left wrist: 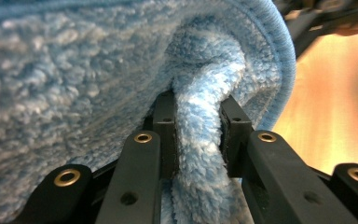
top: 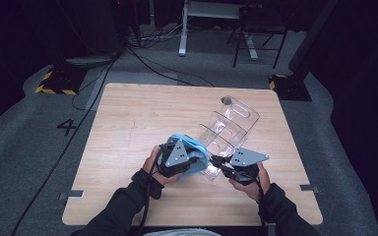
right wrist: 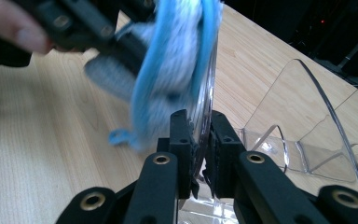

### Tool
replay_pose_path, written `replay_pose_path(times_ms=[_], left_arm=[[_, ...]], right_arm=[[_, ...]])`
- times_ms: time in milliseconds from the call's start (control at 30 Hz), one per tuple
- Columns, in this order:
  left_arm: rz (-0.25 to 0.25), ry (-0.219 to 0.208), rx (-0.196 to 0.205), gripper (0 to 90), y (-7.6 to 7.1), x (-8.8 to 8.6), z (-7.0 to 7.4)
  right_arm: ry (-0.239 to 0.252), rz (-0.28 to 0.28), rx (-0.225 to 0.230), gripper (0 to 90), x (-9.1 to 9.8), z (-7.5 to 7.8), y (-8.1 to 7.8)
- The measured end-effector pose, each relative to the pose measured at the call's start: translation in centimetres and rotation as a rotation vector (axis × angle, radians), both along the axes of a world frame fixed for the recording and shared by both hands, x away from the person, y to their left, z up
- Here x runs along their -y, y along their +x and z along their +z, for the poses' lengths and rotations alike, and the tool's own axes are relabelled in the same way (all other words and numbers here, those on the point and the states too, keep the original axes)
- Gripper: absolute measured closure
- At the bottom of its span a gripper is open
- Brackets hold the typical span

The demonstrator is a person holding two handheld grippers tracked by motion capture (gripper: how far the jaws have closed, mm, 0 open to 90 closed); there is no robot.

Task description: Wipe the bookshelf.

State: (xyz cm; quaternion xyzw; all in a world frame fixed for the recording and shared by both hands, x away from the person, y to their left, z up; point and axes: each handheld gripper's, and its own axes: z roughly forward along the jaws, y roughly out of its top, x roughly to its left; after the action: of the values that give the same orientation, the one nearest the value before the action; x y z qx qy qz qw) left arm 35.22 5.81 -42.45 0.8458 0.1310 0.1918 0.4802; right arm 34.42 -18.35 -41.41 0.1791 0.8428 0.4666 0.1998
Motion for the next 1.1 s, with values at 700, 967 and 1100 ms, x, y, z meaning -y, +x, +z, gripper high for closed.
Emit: replay_pose_path(times_ms=[700,967,1100], left_arm=[[-0.111,0.157,-0.087,74.3,-0.6,3.5,-4.9],[-0.12,0.248,-0.124,74.2,-0.1,3.8,-6.2],[-0.067,0.253,-0.146,74.1,0.9,2.4,-6.2]], right_arm=[[-0.005,-0.004,-0.001,82.9,0.1,0.0,0.0],[-0.007,-0.002,0.002,83.0,0.1,0.0,0.0],[-0.004,0.001,0.0,83.0,0.2,0.0,0.0]])
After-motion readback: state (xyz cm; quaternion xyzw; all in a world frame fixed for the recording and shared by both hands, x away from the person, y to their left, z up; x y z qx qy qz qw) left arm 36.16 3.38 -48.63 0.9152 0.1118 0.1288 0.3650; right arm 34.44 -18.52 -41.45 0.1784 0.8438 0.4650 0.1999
